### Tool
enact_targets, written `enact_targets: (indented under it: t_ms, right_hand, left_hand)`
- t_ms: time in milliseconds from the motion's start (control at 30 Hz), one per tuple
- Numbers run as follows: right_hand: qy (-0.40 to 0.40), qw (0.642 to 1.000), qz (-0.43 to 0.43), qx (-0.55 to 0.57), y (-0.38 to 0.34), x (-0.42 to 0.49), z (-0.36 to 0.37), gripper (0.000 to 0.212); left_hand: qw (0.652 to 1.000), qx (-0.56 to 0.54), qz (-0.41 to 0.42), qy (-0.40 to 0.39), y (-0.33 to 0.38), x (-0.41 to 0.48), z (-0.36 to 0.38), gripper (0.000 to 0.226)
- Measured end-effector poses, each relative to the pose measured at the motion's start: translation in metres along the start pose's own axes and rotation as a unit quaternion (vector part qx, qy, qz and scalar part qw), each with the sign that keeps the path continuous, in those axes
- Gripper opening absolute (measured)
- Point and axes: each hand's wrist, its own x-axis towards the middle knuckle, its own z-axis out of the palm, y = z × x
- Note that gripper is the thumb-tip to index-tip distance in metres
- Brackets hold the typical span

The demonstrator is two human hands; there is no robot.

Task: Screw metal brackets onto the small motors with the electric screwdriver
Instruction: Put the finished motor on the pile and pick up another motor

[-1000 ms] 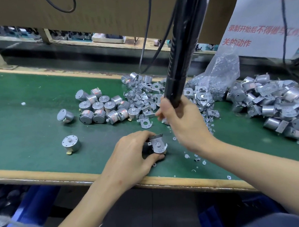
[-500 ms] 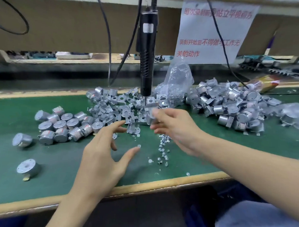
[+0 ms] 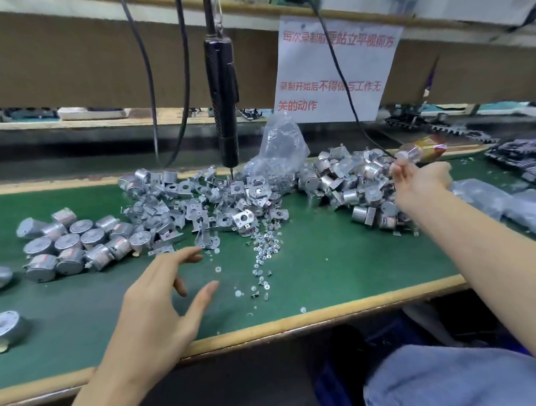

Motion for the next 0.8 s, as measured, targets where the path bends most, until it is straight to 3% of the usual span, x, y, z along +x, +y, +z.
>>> enact_targets:
  t_ms: [100,167,233,333,467,567,700,800]
  right_hand:
    - [0.001,0.992,-0.065,-0.108,0.016,-0.013,0.008,0.049]
    - [-0.054,0.961,-0.146,-0.228,0.033,-0.030,0.015,0.039]
    - [-0.166,0.906,-0.211,-0.327,0.052,-0.051,0.024,0.034]
    - [-0.336,0.803,-0.232,-0.435,0.088,-0.089,0.035,0.036]
    - [-0.463,0.712,-0.196,-0.490,0.125,-0.133,0.047,0.070]
    - [-0.517,0.692,-0.167,-0.476,0.137,-0.155,0.062,0.082]
    - [-0.562,0.708,-0.130,-0.408,0.144,-0.175,0.080,0.054]
    - [-0.563,0.721,-0.143,-0.377,0.146,-0.185,0.090,0.041]
  left_hand:
    - [1.000,0.030,-0.006,0.003,-0.003,0.001,-0.003,0.035]
    - [0.996,0.077,-0.042,0.014,-0.010,0.001,-0.006,0.030]
    - [0.985,0.140,-0.099,0.026,-0.018,0.001,-0.007,0.031]
    - [0.958,0.242,-0.151,0.033,-0.024,-0.001,-0.012,0.038]
    - [0.911,0.348,-0.212,0.065,-0.033,-0.003,-0.033,0.048]
    - [0.886,0.374,-0.268,0.051,-0.055,-0.004,-0.058,0.058]
    - [0.864,0.364,-0.345,-0.035,-0.089,-0.004,-0.089,0.065]
    - [0.868,0.347,-0.347,-0.076,-0.094,-0.003,-0.096,0.057]
